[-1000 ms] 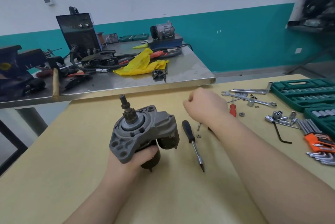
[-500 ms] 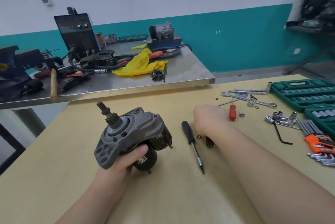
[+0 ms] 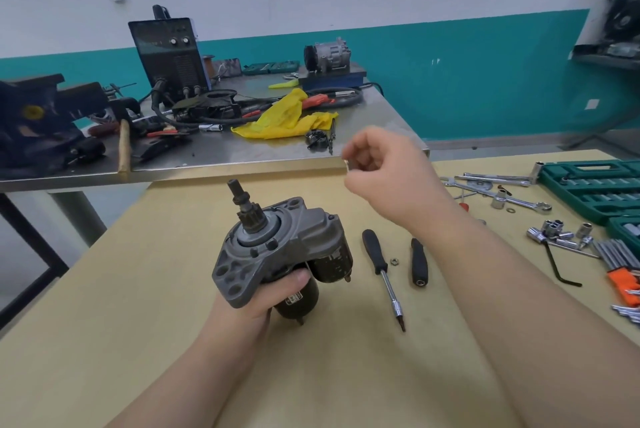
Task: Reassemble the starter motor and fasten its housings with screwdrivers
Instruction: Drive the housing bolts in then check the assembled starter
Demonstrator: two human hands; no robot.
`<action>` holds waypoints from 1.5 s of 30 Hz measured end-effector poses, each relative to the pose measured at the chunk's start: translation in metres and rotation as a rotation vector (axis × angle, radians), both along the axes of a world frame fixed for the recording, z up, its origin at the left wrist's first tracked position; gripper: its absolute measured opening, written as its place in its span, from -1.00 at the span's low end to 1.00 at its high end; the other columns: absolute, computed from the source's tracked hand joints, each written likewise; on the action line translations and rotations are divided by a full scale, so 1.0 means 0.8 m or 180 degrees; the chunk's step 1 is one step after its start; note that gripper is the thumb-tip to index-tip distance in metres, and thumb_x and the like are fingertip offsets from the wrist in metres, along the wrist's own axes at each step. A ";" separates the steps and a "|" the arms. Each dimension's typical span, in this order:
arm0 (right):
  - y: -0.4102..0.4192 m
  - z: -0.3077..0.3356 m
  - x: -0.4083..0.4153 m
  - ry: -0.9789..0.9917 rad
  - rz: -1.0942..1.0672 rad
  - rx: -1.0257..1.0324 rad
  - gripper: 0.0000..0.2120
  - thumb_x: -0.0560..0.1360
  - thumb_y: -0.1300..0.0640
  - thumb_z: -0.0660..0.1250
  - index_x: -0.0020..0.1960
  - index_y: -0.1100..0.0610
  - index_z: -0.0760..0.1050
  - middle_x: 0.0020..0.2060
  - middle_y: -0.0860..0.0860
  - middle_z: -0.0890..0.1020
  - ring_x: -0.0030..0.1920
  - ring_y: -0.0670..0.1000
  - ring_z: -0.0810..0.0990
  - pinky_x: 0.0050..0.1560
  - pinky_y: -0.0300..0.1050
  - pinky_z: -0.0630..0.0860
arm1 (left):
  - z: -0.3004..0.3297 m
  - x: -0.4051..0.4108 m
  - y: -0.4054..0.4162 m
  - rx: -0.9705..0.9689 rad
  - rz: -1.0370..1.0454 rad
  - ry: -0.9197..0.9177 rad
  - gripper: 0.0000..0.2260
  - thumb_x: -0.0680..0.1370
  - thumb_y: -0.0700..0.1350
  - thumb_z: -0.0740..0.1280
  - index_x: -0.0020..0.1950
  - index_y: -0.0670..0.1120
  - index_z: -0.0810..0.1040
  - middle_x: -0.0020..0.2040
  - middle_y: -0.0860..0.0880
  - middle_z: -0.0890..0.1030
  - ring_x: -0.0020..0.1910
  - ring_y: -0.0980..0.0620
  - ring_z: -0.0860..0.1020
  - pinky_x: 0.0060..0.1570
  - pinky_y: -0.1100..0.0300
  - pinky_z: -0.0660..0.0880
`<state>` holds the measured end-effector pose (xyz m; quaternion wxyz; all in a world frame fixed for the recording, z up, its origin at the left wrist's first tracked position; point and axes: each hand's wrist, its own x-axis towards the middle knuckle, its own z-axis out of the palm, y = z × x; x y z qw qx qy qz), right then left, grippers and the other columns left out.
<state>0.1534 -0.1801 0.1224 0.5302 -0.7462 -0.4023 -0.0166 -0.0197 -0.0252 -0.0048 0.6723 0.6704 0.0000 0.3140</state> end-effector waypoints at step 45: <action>-0.019 0.039 -0.079 -0.1500 0.1290 -0.1526 -0.77 0.62 0.19 0.36 0.10 -0.03 0.76 0.05 -0.16 0.63 0.10 -0.15 0.57 0.18 -0.08 0.56 | 0.014 0.008 -0.014 0.0251 0.0090 -0.0129 -0.65 0.45 -0.14 0.56 0.22 0.01 0.72 0.25 -0.11 0.70 0.27 -0.23 0.63 0.27 -0.21 0.56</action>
